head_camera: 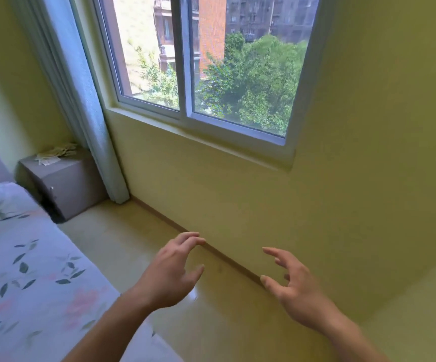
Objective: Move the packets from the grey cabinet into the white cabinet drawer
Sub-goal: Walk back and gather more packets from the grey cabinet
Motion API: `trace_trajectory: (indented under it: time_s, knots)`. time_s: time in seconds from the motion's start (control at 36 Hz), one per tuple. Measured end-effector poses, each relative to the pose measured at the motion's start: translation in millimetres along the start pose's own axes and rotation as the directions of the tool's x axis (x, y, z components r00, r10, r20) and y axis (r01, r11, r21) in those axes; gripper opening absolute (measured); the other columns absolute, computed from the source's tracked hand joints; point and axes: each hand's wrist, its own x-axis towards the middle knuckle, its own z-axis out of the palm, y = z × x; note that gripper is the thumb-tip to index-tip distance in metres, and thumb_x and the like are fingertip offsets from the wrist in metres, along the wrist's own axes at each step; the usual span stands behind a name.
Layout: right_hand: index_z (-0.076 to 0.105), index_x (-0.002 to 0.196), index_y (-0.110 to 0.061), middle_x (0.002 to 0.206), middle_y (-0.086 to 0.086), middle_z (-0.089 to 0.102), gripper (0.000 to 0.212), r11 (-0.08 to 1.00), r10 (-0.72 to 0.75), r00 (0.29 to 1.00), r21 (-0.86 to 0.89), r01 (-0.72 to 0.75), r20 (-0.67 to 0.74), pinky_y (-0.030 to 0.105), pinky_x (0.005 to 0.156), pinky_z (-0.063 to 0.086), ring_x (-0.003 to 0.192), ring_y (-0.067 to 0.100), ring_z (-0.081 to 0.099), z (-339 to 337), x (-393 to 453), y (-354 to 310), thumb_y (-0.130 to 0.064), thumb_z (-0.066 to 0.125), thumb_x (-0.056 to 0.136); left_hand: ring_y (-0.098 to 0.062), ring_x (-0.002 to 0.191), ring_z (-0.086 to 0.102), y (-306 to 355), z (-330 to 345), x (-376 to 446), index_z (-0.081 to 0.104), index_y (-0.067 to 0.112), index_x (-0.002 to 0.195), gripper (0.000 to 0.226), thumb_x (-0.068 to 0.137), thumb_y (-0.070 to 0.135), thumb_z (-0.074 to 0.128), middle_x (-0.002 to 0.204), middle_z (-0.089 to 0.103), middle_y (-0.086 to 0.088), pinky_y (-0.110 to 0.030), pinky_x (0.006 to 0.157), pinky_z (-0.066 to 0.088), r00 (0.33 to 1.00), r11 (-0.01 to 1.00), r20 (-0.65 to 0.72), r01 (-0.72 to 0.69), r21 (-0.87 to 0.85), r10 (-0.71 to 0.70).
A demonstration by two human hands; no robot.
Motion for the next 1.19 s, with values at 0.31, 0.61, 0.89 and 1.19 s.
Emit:
trace_trajectory:
  time_s: [0.31, 0.61, 0.89, 1.19]
  knots:
    - [0.042, 0.142, -0.043, 0.133, -0.031, 0.039, 0.057, 0.989, -0.128, 0.969, -0.044, 0.140, 0.211, 0.024, 0.115, 0.034, 0.129, -0.006, 0.039, -55, 215, 19, -0.032, 0.069, 0.093, 0.002, 0.131, 0.042, -20, -1, 127, 0.052, 0.039, 0.133, 0.044, 0.092, 0.036, 0.065, 0.143, 0.038, 0.027, -0.010, 0.103, 0.026, 0.958, 0.966, -0.125, 0.260, -0.006, -0.259]
    - [0.042, 0.143, -0.047, 0.141, -0.032, 0.040, 0.056, 0.874, -0.418, 0.758, -0.005, 0.486, 0.501, 0.028, 0.117, 0.035, 0.133, -0.008, 0.038, 28, 391, -95, -0.039, 0.066, 0.093, 0.003, 0.135, 0.039, -105, -59, 136, 0.053, 0.041, 0.132, 0.042, 0.093, 0.034, 0.066, 0.144, 0.039, 0.028, -0.017, 0.108, 0.029, 0.715, 0.798, -0.369, 0.582, -0.154, -0.593]
    - [0.044, 0.141, -0.047, 0.141, -0.031, 0.042, 0.056, 0.810, -0.504, 0.664, 0.036, 0.585, 0.552, 0.029, 0.116, 0.037, 0.132, -0.008, 0.040, 127, 556, -203, -0.039, 0.068, 0.091, 0.000, 0.136, 0.039, -244, -142, 208, 0.051, 0.042, 0.134, 0.042, 0.095, 0.035, 0.064, 0.144, 0.036, 0.029, -0.017, 0.107, 0.030, 0.592, 0.717, -0.428, 0.655, -0.238, -0.683]
    - [0.047, 0.139, -0.045, 0.137, -0.029, 0.046, 0.053, 0.800, -0.531, 0.627, 0.094, 0.592, 0.570, 0.020, 0.108, 0.041, 0.125, -0.008, 0.047, 220, 696, -298, -0.037, 0.069, 0.091, 0.002, 0.136, 0.038, -366, -255, 317, 0.052, 0.038, 0.135, 0.042, 0.094, 0.036, 0.063, 0.145, 0.038, 0.025, -0.014, 0.109, 0.026, 0.643, 0.765, -0.452, 0.624, -0.160, -0.619]
